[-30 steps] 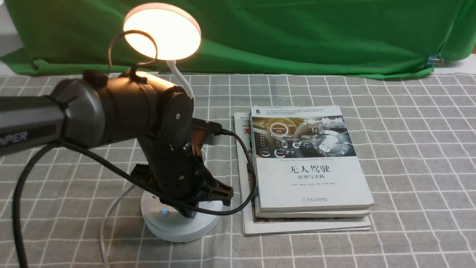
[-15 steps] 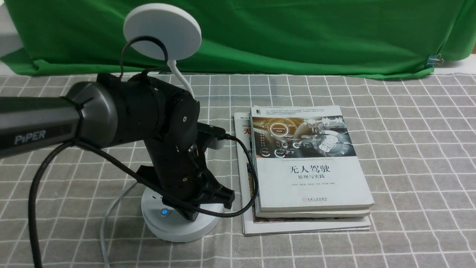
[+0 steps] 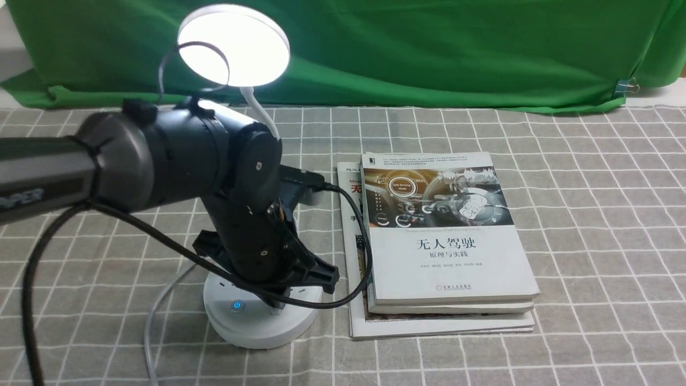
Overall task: Turn off the desk lamp on the grey coffee tablecloth by hand.
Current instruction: 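Press the power button on the round power strip under the lamp with the left gripper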
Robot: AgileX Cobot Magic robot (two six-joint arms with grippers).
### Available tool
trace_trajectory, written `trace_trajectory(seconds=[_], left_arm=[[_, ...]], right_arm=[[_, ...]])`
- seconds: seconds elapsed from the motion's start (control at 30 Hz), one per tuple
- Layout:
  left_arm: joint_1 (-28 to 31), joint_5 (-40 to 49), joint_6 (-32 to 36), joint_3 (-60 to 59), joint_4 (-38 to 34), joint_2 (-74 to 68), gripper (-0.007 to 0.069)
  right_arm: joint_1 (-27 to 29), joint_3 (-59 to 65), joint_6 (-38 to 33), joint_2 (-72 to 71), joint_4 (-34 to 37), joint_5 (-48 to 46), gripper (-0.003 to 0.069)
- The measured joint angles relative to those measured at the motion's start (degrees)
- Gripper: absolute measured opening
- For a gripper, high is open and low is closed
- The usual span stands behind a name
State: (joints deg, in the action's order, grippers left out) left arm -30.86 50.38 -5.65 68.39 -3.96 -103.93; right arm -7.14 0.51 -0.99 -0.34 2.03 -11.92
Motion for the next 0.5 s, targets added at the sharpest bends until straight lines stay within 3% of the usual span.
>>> trace_trajectory(seconds=[0.5], left_arm=[[-0.11, 1.34, 0.15, 0.05, 0.11, 0.56, -0.0006]], right_arm=[[0.0, 0.0, 0.0, 0.0, 0.0, 0.0, 0.0035]])
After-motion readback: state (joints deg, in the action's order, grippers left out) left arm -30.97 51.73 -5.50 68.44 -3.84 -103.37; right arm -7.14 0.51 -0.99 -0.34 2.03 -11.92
